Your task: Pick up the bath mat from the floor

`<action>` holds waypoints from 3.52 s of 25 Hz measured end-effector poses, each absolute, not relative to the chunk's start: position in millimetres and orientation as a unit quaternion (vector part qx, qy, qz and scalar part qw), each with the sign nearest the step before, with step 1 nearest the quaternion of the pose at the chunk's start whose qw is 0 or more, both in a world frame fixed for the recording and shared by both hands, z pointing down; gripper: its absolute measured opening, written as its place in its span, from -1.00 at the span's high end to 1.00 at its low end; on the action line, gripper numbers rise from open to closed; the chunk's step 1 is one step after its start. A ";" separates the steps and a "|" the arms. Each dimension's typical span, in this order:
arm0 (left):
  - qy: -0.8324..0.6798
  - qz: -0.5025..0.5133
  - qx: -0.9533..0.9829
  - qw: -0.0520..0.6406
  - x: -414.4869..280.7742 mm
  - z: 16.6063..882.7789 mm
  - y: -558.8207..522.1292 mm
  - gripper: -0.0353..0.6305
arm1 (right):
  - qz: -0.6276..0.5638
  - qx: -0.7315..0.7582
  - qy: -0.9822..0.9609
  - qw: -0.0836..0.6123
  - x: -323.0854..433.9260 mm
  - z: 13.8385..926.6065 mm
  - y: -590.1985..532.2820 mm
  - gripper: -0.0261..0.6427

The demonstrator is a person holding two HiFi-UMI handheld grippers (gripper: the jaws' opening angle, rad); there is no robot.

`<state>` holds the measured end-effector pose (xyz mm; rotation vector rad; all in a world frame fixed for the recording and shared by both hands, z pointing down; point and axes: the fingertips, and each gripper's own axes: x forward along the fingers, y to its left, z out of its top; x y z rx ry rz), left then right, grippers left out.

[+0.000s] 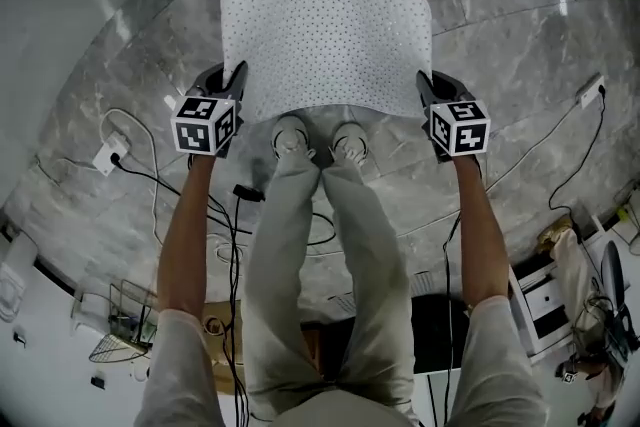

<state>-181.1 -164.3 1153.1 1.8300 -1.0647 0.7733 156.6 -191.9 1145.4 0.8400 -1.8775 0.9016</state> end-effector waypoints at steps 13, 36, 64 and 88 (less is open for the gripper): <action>-0.445 0.279 0.738 0.424 -180.4 1040.0 -177.6 0.80 | 0.369 0.345 -0.773 0.385 118.6 1033.9 -191.0 0.83; -0.469 0.242 0.767 0.365 -154.8 830.9 -190.4 0.80 | 0.324 0.403 -0.797 0.313 114.5 823.2 -203.3 0.83; -0.493 0.175 0.815 0.248 -144.2 495.4 -248.9 0.81 | 0.196 0.461 -0.841 0.207 103.5 485.2 -264.6 0.83; -0.488 0.115 0.848 0.174 -133.5 324.7 -252.9 0.81 | 0.109 0.490 -0.854 0.136 112.8 314.6 -266.8 0.83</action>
